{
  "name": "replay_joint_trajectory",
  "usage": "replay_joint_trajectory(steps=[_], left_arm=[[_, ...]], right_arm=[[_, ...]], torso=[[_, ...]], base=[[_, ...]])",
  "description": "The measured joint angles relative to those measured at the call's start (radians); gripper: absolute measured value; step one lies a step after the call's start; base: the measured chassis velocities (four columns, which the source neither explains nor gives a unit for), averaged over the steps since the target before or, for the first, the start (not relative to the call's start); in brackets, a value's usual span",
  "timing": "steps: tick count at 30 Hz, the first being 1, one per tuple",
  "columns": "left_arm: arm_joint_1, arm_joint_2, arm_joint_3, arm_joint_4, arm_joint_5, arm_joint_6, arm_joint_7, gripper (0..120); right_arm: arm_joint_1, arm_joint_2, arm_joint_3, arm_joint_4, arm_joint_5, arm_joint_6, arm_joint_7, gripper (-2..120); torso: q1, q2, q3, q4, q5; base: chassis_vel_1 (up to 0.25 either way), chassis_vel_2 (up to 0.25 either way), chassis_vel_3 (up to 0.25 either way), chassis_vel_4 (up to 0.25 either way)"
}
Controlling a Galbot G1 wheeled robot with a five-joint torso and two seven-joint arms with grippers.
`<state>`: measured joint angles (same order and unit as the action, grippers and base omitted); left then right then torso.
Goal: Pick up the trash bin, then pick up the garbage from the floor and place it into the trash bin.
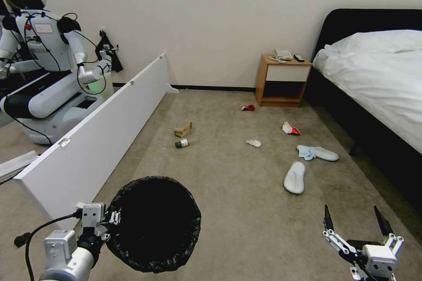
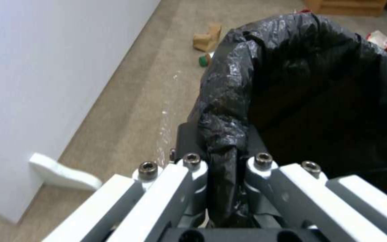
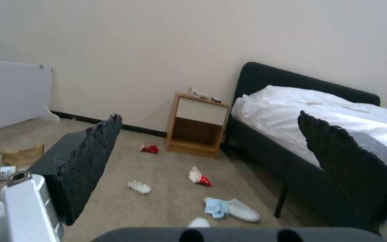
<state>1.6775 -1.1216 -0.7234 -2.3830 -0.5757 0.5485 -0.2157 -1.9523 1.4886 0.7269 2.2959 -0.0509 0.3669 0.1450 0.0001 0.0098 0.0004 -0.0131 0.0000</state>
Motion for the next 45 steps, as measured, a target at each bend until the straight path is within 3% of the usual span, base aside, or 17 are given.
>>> replay_joint_trajectory(steps=[45], left_arm=[[0.0, 0.0, 0.0, -0.004, -0.002, 0.0, 0.0, 4]], right_arm=[[0.003, 0.003, 0.0, 0.001, 0.0, 0.013, -0.005, 100]], torso=[[0.0, 0.0, 0.0, -0.0001, 0.0]], base=[[-0.152, 0.147, 0.147, -0.149]])
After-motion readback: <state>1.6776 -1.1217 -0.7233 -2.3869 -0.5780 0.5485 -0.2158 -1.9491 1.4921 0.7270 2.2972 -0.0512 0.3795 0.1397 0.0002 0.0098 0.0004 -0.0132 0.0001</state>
